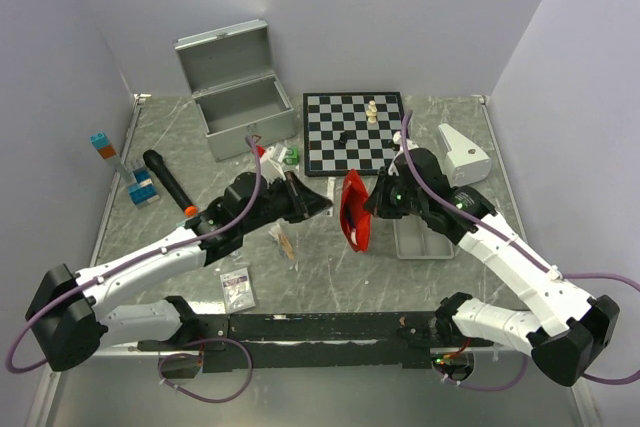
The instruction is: Organize the medicine kit
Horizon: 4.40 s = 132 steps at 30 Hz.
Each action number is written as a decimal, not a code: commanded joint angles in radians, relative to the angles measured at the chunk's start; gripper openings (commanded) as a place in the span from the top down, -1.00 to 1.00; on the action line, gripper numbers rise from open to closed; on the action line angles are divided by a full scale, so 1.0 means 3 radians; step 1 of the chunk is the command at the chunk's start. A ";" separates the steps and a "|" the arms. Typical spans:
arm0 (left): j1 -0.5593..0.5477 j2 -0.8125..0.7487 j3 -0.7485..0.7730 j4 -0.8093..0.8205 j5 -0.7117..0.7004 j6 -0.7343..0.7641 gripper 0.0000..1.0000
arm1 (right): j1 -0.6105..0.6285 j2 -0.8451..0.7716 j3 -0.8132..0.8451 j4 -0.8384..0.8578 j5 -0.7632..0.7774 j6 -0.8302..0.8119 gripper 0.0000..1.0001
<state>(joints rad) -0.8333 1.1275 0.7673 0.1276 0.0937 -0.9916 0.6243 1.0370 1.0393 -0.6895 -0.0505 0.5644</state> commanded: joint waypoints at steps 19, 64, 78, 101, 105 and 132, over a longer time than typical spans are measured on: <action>-0.0387 0.0552 0.0035 0.0976 -0.0302 0.0094 0.86 | -0.0056 0.0005 0.0365 -0.0064 -0.0333 0.0435 1.00; 0.0612 -0.0527 -0.0169 -0.2481 -0.1930 -0.0331 -0.94 | -0.0102 -0.0113 -0.0309 0.0125 0.0087 -0.0071 1.00; 0.1550 0.0281 -0.0134 -0.2190 -0.1703 0.0125 -0.82 | -0.0107 -0.0189 -0.0458 0.0238 0.0031 -0.0163 1.00; 0.1939 0.1155 -0.0124 -0.1791 -0.1167 0.0381 -0.36 | -0.0112 -0.0184 -0.0550 0.0381 -0.0087 -0.0128 1.00; 0.1939 0.1197 -0.0180 -0.1684 -0.1033 0.0396 -0.11 | -0.0112 -0.0179 -0.0545 0.0381 -0.0077 -0.0127 1.00; 0.1490 -0.0101 -0.0328 -0.1188 -0.0257 0.0284 0.98 | -0.0107 -0.0092 -0.0381 0.0314 -0.0184 -0.0036 1.00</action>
<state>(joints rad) -0.3546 1.1721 0.6994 -0.3248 -0.0853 -0.8722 0.5968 1.0138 0.8711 -0.6182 -0.0837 0.5354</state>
